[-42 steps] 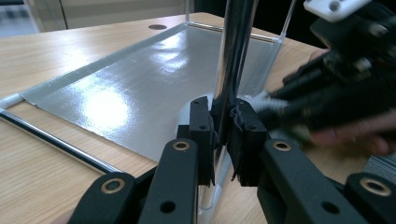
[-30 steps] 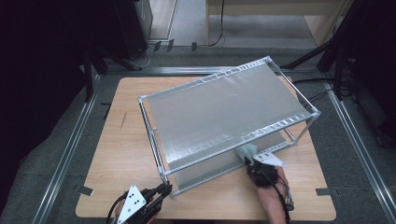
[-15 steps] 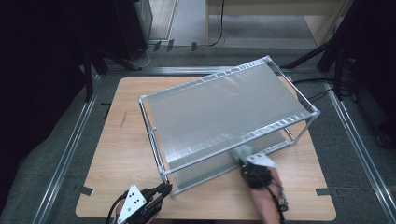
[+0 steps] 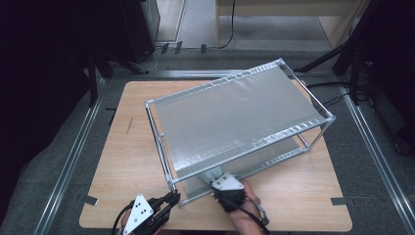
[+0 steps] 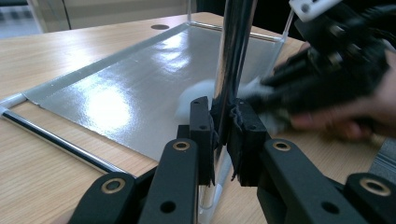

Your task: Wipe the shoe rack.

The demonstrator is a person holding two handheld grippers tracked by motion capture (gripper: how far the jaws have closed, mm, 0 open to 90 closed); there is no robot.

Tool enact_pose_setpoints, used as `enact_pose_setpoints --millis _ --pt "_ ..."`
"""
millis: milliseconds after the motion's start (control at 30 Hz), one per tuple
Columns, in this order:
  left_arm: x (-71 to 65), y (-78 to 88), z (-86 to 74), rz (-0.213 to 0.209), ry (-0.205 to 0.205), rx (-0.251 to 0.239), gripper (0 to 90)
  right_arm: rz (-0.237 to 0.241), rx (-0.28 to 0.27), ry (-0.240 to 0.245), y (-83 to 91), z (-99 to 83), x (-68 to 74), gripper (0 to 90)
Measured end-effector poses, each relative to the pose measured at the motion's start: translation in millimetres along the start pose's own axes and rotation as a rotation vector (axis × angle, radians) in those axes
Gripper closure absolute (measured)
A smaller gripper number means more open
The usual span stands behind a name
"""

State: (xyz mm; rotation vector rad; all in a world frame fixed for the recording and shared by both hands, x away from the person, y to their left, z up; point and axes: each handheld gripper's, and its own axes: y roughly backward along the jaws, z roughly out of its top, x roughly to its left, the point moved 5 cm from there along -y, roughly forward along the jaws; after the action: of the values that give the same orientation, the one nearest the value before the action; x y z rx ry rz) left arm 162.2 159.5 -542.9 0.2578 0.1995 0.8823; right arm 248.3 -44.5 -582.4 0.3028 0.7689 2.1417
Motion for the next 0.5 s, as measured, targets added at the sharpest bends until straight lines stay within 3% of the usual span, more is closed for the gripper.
enact_pose_setpoints --millis 67,100,167,267,367,500 --pt "0.0 0.0 0.0 0.001 -0.001 0.000 81.6 -0.069 -0.002 -0.044 3.2 -5.3 -31.8 82.9" --pt "0.0 0.0 0.0 0.001 0.000 0.000 81.6 -0.111 -0.002 -0.088 6.9 -9.2 -55.7 83.0" --pt "0.1 0.0 0.0 0.000 -0.001 0.000 81.6 -0.154 -0.002 -0.131 11.1 -12.7 -78.4 83.0" --pt "0.4 -0.3 -0.2 -0.002 0.002 -0.003 81.6 -0.245 -0.007 -0.256 22.6 -20.8 -123.5 82.4" --pt "0.5 -0.9 -0.2 0.000 0.003 -0.005 81.6 -0.306 -0.028 -0.340 34.3 -28.2 -156.3 82.5" --pt "0.5 -0.9 -0.2 0.001 0.001 -0.005 81.6 -0.402 -0.034 -0.377 47.5 -37.5 -188.0 82.3"
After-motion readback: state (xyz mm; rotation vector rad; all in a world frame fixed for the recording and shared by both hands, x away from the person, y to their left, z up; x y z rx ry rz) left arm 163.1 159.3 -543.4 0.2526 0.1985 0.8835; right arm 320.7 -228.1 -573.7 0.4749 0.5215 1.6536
